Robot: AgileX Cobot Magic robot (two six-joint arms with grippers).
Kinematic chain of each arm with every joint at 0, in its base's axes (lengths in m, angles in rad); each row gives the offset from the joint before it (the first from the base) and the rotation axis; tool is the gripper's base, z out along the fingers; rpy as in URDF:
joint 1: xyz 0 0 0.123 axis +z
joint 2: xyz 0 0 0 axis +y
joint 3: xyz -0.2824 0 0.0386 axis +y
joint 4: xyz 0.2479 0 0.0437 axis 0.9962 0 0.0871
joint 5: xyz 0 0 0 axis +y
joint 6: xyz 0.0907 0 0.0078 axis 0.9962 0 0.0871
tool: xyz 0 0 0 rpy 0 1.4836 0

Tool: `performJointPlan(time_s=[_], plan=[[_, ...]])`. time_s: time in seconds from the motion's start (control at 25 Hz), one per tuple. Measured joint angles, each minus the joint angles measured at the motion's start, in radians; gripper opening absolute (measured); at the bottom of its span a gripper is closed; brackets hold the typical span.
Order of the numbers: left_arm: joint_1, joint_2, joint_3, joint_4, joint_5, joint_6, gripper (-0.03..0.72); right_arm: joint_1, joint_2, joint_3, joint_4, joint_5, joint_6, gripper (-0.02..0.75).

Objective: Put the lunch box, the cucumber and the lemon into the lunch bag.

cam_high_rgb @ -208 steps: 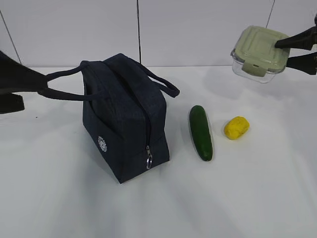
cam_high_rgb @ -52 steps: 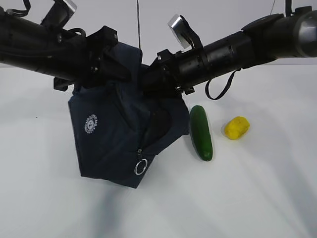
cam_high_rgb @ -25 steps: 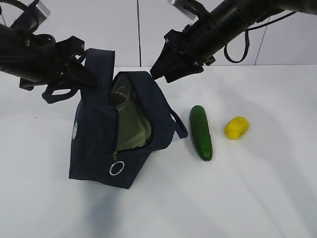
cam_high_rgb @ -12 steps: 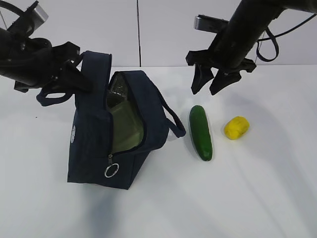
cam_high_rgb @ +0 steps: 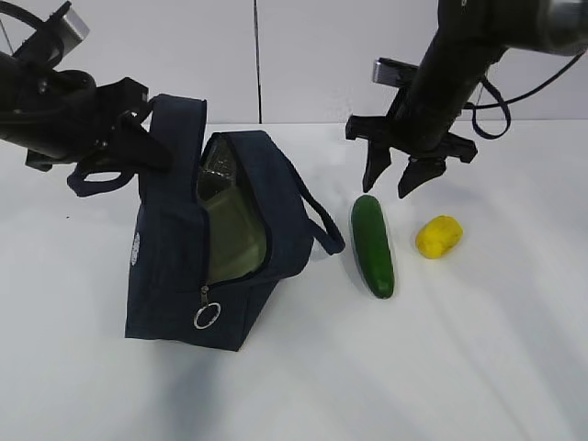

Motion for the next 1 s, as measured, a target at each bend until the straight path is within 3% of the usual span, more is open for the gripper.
performJointPlan(time_s=[0.24,0.44,0.52,1.0], plan=[[0.000,0.000,0.000,0.000,0.000,0.000,-0.001,0.000,0.057,0.000,-0.001,-0.039,0.011,0.406],[0.000,0.000,0.000,0.000,0.000,0.000,-0.001,0.000,0.076,0.000,0.029,-0.077,-0.002,0.536],[0.000,0.000,0.000,0.002,0.000,0.000,-0.001,0.000,0.084,0.000,0.037,-0.088,-0.006,0.552],[0.000,0.000,0.000,0.002,0.000,0.000,-0.001,0.000,0.123,0.000,0.039,-0.122,-0.017,0.561]])
